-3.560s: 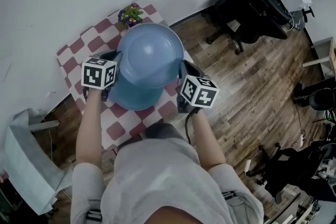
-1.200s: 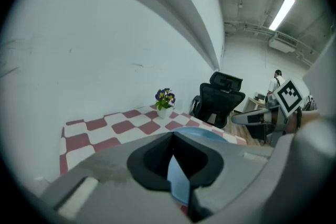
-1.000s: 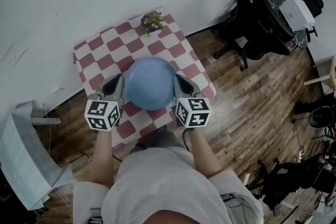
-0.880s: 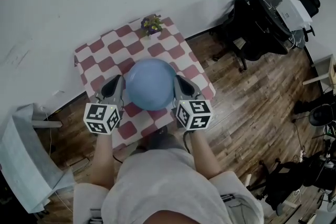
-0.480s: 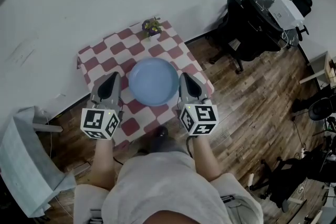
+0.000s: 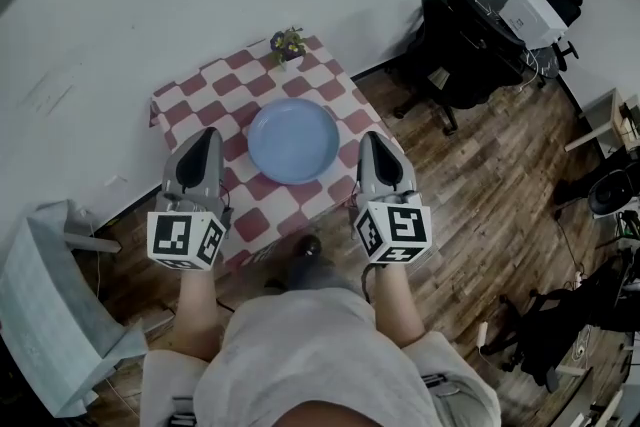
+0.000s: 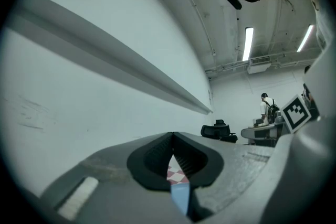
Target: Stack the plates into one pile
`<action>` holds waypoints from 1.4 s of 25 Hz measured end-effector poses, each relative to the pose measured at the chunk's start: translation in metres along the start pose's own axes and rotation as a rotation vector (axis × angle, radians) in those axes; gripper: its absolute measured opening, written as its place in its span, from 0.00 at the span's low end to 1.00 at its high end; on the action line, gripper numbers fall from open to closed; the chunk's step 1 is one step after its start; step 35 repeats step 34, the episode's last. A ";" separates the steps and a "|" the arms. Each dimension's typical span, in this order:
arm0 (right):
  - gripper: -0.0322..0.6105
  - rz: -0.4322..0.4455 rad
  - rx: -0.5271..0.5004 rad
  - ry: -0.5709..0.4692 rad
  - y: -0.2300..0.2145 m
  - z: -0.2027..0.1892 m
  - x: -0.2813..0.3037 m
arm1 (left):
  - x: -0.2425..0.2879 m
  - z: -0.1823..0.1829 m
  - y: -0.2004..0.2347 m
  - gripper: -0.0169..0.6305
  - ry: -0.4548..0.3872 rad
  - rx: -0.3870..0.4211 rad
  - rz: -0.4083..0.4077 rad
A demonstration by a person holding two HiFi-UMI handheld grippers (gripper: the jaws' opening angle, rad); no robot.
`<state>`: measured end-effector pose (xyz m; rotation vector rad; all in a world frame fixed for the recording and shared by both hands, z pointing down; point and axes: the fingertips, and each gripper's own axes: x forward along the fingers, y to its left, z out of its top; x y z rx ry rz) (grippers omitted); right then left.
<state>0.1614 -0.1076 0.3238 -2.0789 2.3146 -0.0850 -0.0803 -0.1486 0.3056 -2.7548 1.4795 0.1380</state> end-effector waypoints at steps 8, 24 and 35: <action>0.05 -0.032 -0.016 -0.068 0.007 0.022 -0.043 | -0.034 0.021 -0.013 0.03 -0.049 0.023 0.006; 0.05 -0.052 -0.029 -0.105 0.026 0.032 -0.097 | -0.081 0.040 -0.037 0.03 -0.103 0.007 -0.036; 0.05 -0.048 -0.038 -0.106 0.037 0.034 -0.108 | -0.095 0.044 -0.039 0.03 -0.110 -0.001 -0.047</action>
